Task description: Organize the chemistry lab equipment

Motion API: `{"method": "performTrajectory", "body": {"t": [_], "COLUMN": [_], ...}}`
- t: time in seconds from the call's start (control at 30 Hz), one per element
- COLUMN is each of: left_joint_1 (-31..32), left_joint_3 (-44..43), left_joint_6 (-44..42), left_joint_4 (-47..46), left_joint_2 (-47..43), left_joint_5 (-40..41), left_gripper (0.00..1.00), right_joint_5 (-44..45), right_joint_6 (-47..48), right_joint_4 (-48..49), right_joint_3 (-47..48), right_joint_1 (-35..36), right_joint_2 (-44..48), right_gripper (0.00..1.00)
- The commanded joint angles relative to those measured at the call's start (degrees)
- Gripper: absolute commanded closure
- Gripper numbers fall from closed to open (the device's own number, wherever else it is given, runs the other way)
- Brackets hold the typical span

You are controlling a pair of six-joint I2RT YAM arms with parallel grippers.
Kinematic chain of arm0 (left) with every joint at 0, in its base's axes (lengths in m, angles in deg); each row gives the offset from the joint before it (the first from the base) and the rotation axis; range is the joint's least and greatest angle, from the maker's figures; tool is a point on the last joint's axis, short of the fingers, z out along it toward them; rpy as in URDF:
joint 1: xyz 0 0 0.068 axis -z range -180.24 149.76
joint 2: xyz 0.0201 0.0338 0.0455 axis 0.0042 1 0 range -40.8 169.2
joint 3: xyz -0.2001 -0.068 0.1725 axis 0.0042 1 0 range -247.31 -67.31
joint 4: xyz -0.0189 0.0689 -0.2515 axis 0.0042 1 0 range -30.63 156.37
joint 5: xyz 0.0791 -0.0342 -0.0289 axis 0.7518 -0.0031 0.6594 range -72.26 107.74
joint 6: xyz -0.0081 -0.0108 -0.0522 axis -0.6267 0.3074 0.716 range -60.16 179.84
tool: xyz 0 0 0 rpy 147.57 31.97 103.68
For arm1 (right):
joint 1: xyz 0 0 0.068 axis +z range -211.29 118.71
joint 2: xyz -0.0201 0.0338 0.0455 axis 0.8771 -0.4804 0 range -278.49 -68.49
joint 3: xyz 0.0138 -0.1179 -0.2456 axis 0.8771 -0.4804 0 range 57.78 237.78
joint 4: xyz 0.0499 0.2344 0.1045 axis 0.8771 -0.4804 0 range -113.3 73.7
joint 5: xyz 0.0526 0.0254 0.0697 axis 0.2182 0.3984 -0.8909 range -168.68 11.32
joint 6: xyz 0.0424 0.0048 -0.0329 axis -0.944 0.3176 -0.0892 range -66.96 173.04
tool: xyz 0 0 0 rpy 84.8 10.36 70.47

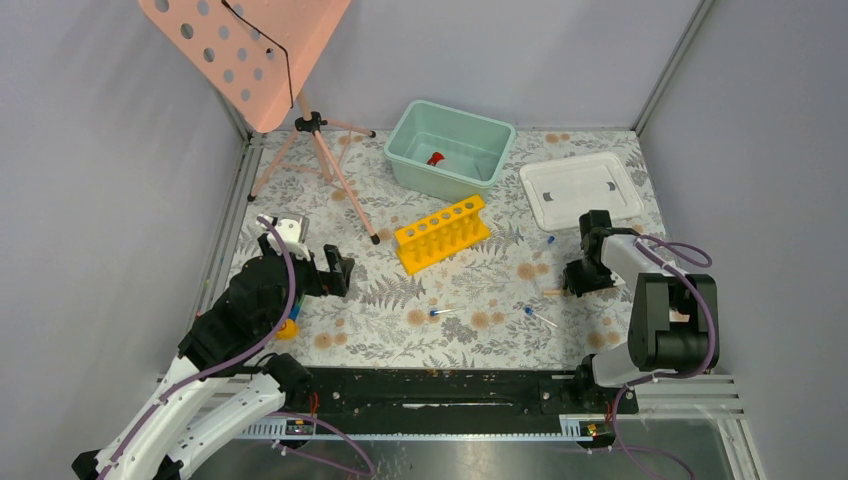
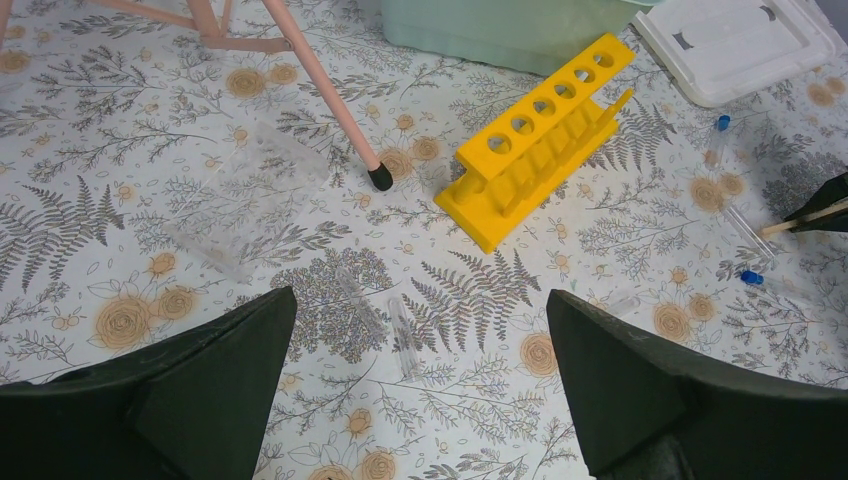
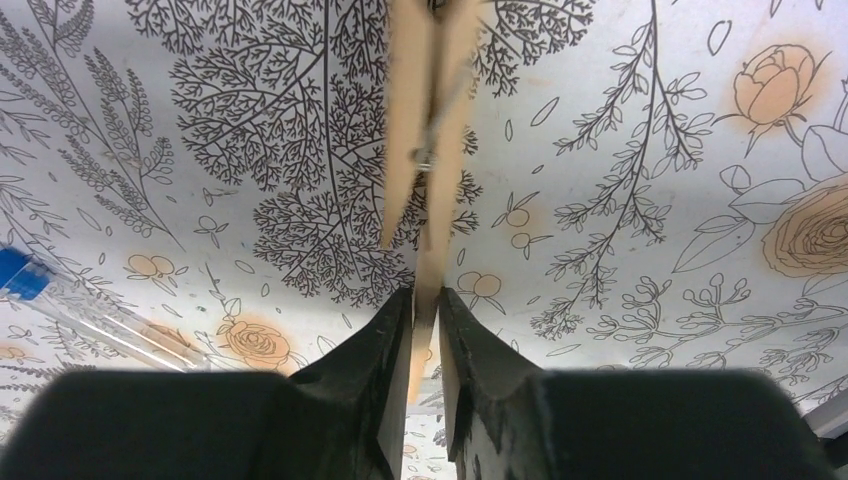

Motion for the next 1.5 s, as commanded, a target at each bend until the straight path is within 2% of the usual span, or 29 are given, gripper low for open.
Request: {"method": "performTrajectory", "body": {"t": [0.0,0.3,0.5,0.6,0.77,0.83,0.9,1.13,1.27,1.47], "left_joint_1": [0.0,0.0,0.0,0.1,0.1,0.1,0.1,0.0,0.0,0.0], "left_joint_3": [-0.1,0.0,0.0,0.0,0.0,0.0,0.0,-0.1,0.0,0.0], "left_joint_6": [-0.6,-0.6,-0.6,-0.6,-0.6,-0.6,-0.6,-0.6,-0.6,-0.6], "left_joint_4": [-1.7,-1.7,-1.8,-1.7,-1.7,-1.8,-1.9,-1.8,-1.7,-1.7], "left_joint_2": [0.4,0.3,0.3,0.3,0.2,0.3,0.5,0.8,0.7,0.5], "left_joint_5": [0.9,0.9,0.8,0.8,0.7,0.6,0.5,0.2,0.4,0.4], "left_gripper": [0.01,0.01,0.01,0.01,0.01,0.01,0.01,0.01,0.01,0.01], "right_joint_5": [0.8,2.5,-0.7,-5.6,-20.6,-30.0,-34.8,-38.9,-39.1,-35.7], "right_joint_6": [-1.8,-1.5,2.5,7.8,17.0,18.7,20.6,33.1,33.8,30.9], "right_joint_4": [-1.1,-3.7,-0.2,6.8,28.6,39.2,43.5,34.1,34.2,36.3], "right_joint_3": [-0.1,1.1,2.0,1.6,-0.4,-0.4,2.6,24.2,32.7,38.3], "right_joint_1": [-0.3,-0.3,-0.3,-0.3,-0.1,0.4,1.5,10.6,12.7,13.1], "right_joint_2": [2.2,7.3,13.2,15.6,17.2,16.0,13.3,-1.3,-8.1,-15.7], "right_gripper": [0.8,0.86,0.91,0.92,0.92,0.93,0.93,0.9,0.9,0.89]}}
